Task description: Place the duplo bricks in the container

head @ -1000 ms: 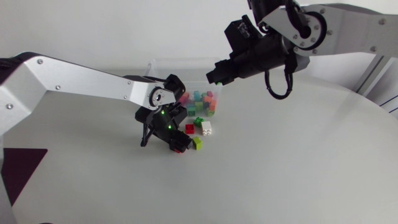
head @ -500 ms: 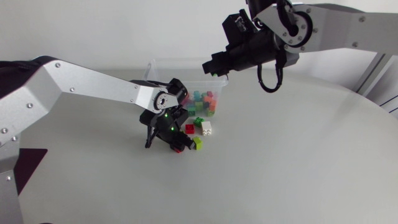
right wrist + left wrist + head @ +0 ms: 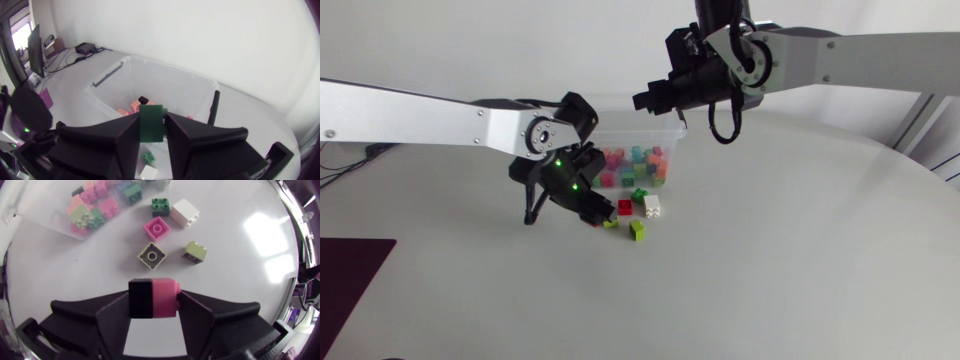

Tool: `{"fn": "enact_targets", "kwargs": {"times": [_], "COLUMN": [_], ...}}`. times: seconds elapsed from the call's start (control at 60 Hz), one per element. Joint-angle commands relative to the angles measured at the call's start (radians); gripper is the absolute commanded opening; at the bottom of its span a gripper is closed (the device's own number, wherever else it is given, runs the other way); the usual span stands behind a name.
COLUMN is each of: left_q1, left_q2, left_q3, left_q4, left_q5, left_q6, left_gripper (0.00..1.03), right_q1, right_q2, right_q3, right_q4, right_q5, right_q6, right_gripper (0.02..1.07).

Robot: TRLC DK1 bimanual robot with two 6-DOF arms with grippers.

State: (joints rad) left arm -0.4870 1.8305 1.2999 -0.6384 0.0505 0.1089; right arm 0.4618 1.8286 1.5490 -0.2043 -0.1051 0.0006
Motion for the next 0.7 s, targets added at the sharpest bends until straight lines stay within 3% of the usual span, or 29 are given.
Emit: {"fn": "enact_targets", "kwargs": {"times": [0.0, 0.617, 0.683], "left_q1": [0.007, 0.033, 0.037], "left_q2": [-0.076, -0.232, -0.240], "left_q3": [-0.036, 0.004, 0.012], "left_q4": [-0.012, 0.005, 0.013], "left_q5": [0.000, 0.000, 0.000], "left_q6": [0.018, 0.015, 0.012], "left_gripper": [0.20, 0.20, 0.20], "right_q1": [-0.003, -0.026, -0.026], "right_q2": [0.055, 0.230, 0.242], "right_q3": [0.036, 0.152, 0.160], "right_q4": [0.023, 0.075, 0.078], "right_q5": [0.002, 0.036, 0.062], "right_q6": [0.022, 0.021, 0.021], "right_gripper": [0.32, 0.34, 0.56]}}
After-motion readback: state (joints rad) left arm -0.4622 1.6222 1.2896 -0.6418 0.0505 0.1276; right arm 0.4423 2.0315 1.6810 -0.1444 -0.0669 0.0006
